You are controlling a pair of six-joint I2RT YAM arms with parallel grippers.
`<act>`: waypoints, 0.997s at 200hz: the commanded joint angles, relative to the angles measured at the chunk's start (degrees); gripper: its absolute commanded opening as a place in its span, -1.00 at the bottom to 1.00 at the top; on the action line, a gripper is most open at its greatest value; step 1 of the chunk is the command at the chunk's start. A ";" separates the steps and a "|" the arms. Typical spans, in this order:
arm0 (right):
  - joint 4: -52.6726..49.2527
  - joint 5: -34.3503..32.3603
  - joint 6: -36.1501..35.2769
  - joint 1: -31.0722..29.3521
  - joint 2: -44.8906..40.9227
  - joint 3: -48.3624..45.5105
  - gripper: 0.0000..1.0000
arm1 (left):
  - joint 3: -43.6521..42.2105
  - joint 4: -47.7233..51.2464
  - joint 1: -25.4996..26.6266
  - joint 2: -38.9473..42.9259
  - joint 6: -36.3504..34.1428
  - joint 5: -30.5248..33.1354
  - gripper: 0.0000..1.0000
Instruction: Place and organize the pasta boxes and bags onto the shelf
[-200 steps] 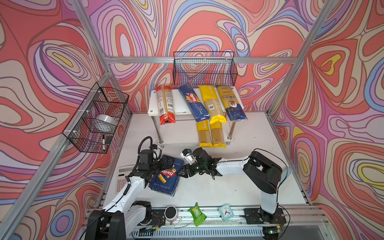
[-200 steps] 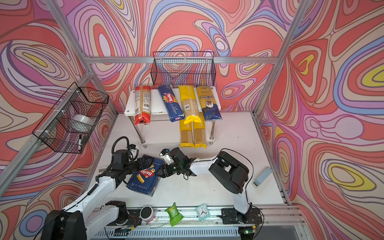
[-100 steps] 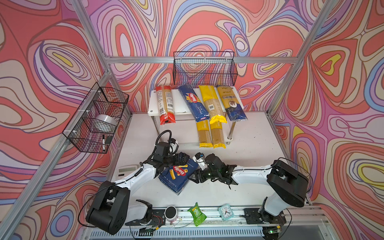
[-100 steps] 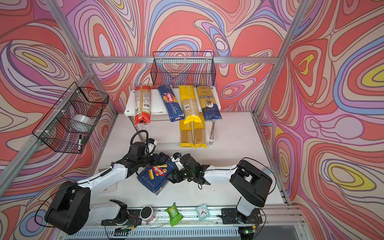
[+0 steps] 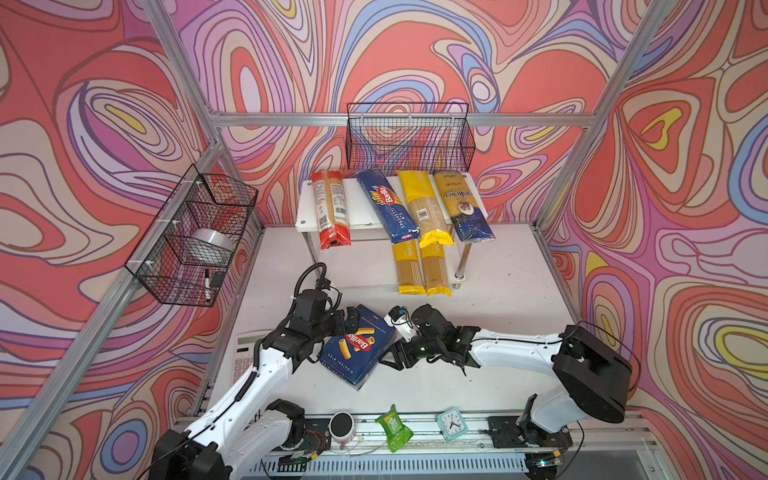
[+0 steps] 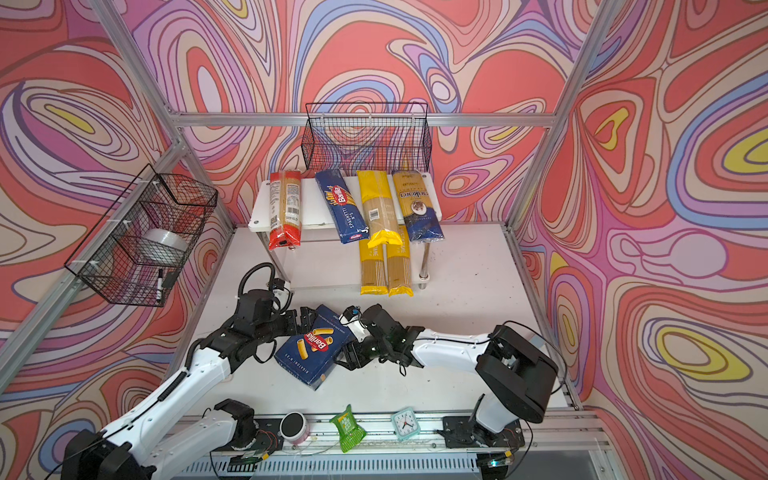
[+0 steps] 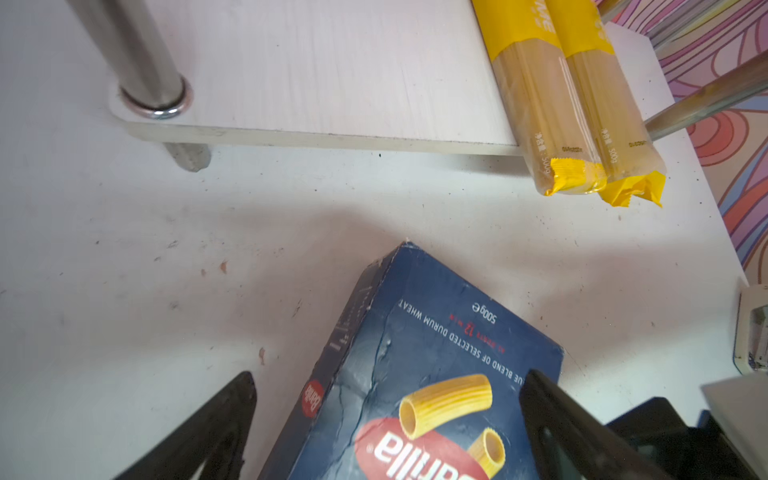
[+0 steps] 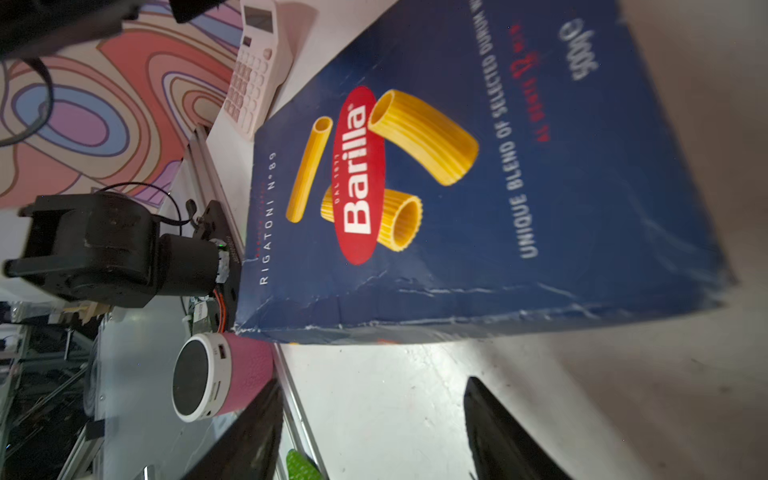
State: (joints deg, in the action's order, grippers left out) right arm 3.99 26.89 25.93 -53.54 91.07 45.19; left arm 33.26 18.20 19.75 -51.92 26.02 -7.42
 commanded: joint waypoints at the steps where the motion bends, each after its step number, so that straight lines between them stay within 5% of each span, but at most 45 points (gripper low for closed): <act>1: -1.88 4.76 -2.71 -0.65 2.65 1.82 0.40 | -3.18 8.36 -0.64 5.44 4.72 3.58 1.00; 88: -3.73 5.30 -6.03 -0.60 5.69 7.50 0.43 | -12.82 18.47 -0.61 27.46 19.95 1.15 1.00; 137: -20.94 -6.63 -15.55 0.19 0.32 10.92 0.50 | -11.84 20.08 -0.61 26.83 21.77 0.13 1.00; 199: -12.44 -4.93 -14.85 7.14 2.59 11.44 0.57 | -12.52 19.66 -0.45 25.76 23.76 -4.36 1.00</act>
State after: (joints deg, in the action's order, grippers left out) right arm -12.73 21.39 11.62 -48.60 91.83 55.37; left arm 20.86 36.27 19.40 -27.83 47.64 -10.35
